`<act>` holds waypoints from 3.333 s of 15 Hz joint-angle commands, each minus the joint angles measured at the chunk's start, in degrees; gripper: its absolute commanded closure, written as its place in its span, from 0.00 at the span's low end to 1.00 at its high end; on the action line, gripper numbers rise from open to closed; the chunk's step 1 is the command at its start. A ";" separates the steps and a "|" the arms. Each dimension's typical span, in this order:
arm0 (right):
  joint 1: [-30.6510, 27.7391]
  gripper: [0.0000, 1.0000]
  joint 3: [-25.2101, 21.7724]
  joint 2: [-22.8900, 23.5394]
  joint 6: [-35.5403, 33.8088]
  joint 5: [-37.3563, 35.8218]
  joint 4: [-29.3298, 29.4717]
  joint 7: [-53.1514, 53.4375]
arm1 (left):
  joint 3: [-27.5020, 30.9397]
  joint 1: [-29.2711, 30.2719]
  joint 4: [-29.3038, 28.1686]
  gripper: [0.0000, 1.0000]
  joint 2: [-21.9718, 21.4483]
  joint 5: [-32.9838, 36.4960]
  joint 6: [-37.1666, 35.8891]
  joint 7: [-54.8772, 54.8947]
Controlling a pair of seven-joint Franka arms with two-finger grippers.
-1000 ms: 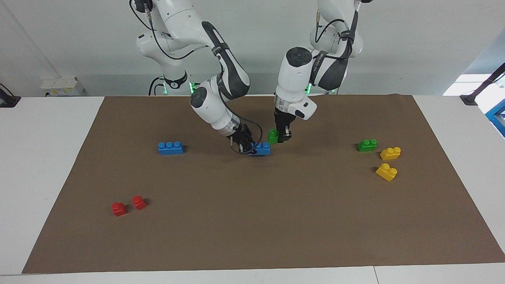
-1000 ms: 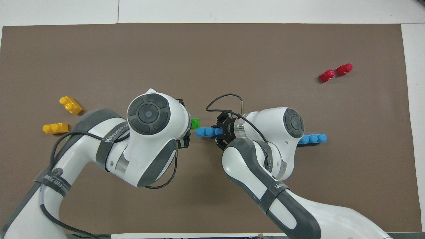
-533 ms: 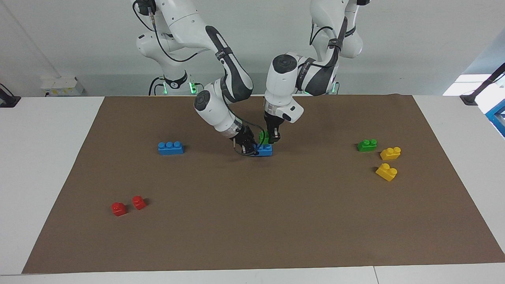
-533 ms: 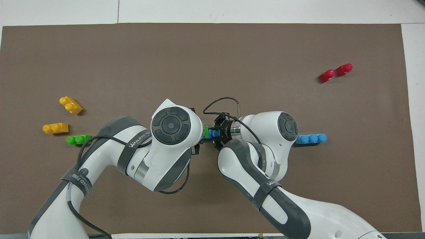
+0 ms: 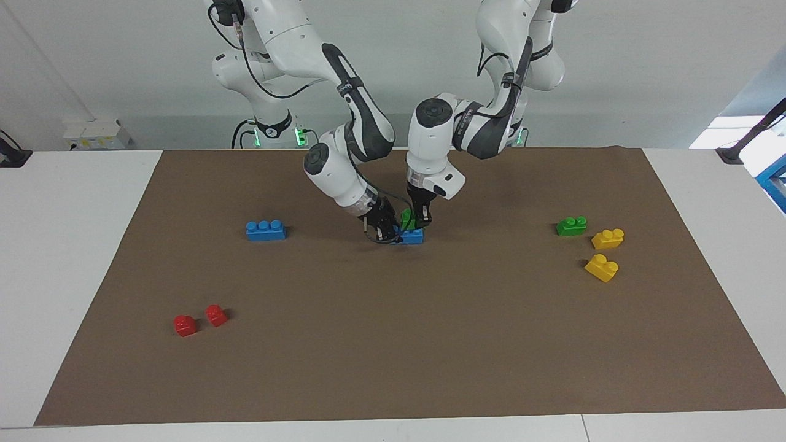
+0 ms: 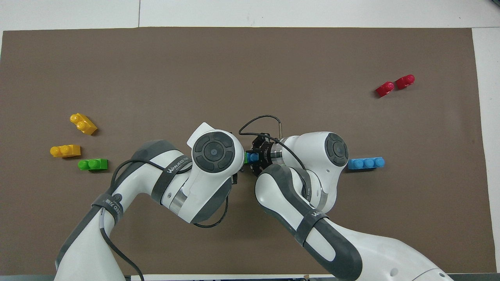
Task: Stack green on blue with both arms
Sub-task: 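Press the green brick onto the blue brick with both grippers, then open the left gripper and withdraw while the right gripper releases the bricks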
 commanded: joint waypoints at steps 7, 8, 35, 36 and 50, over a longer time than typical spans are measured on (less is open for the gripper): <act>0.31 1.00 0.02 0.23 2.21 2.00 -1.29 -2.05 | 0.88 -2.34 -0.59 1.00 2.76 5.02 3.56 -5.01; 0.31 1.00 0.02 0.23 2.21 2.00 -1.37 -2.06 | 0.88 -2.34 -0.76 1.00 2.85 5.11 4.08 -5.01; -2.57 0.01 -0.15 -0.39 0.37 1.92 -1.20 -1.79 | 0.88 14.34 0.29 0.00 -10.06 5.46 -8.12 36.61; -3.89 0.00 -0.24 -0.82 -1.38 1.83 -1.20 -2.05 | 0.88 16.10 0.55 0.00 -10.68 5.46 -8.83 41.09; -29.56 0.00 -0.42 -6.27 -27.48 -18.02 5.82 -23.20 | 1.85 37.11 8.20 0.00 -17.53 0.10 -26.40 109.65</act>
